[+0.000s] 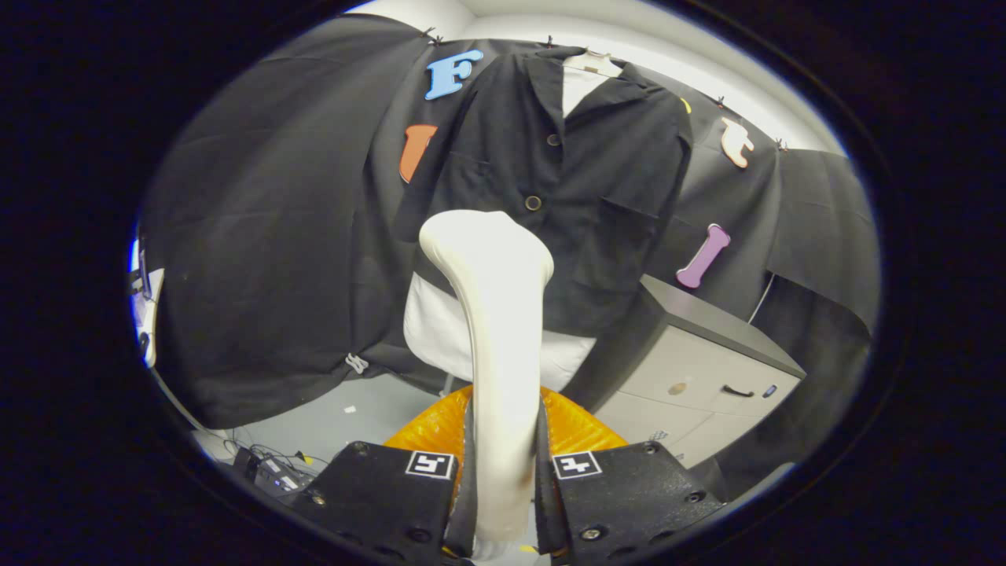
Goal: Iron the clothes twice with a garment steamer, once on the left side and once on the right side.
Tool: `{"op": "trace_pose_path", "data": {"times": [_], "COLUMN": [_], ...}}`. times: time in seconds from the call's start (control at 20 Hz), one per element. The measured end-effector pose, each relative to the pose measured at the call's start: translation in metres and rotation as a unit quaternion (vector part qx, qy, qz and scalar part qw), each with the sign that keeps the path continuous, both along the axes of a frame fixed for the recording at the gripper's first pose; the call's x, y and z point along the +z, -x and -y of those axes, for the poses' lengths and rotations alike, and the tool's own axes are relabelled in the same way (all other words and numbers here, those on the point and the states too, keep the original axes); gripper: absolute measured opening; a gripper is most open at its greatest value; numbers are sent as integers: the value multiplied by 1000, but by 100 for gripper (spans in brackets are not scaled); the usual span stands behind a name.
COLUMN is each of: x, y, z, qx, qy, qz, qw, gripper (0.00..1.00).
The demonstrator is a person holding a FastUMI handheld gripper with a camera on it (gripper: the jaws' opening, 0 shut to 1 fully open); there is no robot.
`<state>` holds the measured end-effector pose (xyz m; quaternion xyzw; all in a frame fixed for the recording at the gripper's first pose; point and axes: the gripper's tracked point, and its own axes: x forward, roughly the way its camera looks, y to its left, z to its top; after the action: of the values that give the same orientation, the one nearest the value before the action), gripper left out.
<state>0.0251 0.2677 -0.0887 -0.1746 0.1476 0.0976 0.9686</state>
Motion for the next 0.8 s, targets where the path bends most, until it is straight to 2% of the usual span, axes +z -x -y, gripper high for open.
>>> {"op": "trace_pose_path", "data": {"times": [0.2, 0.5, 0.8], "x": [-3, -14, 4], "y": [32, 57, 67], "z": [63, 146, 214], "qx": [-35, -89, -103], "qy": [-6, -43, -63], "qz": [-6, -30, -27], "qw": [999, 995, 992], "gripper": [32, 32, 32]}}
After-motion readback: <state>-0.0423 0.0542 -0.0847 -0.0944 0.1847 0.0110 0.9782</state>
